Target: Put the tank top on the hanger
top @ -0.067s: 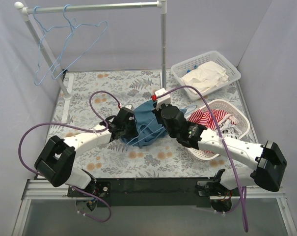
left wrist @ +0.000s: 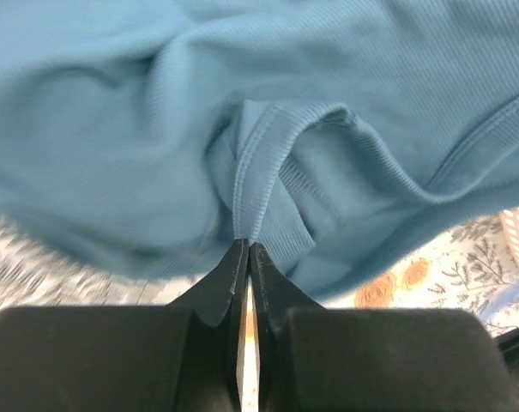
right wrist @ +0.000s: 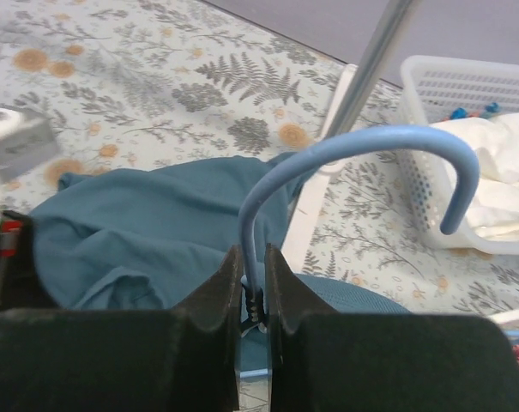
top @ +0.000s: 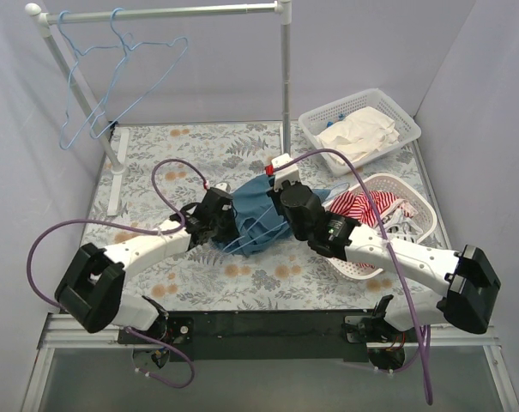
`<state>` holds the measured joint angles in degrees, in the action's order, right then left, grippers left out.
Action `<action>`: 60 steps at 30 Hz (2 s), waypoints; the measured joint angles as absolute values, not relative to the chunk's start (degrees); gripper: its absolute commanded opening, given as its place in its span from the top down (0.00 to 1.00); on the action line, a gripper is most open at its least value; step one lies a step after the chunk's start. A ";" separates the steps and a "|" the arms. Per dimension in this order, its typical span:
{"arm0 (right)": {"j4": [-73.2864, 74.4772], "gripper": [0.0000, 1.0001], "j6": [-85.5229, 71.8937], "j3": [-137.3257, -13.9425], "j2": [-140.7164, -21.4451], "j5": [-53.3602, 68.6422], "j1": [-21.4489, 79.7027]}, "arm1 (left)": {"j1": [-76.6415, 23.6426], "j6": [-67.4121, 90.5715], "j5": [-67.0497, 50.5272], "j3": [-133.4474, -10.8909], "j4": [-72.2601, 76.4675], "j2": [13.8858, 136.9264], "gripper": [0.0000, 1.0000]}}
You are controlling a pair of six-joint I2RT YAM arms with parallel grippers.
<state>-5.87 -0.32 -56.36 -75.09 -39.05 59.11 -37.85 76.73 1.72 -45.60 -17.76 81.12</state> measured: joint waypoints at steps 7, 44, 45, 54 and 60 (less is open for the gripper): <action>-6.15 0.99 3.51 -58.33 -79.46 -50.09 58.96 | -37.85 78.00 4.40 -44.36 -22.33 68.10 1.00; -1.21 0.99 6.74 -82.00 -88.33 -52.51 58.52 | -37.85 77.45 2.61 -65.71 -38.33 61.10 1.00; -1.10 0.99 7.14 -83.53 -88.71 -52.40 58.54 | -37.85 76.99 2.59 -67.77 -38.94 61.80 1.00; 2.35 0.99 10.31 -94.45 -92.27 -52.16 59.02 | -37.85 74.00 2.42 -79.15 -40.42 65.45 0.63; 8.40 0.99 10.94 -102.67 -94.41 -49.41 59.42 | -37.85 70.22 3.18 -87.55 -40.25 65.45 0.51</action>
<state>8.40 10.94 -102.67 -94.41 -49.41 59.42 -37.85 70.22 3.18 -87.55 -40.25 65.45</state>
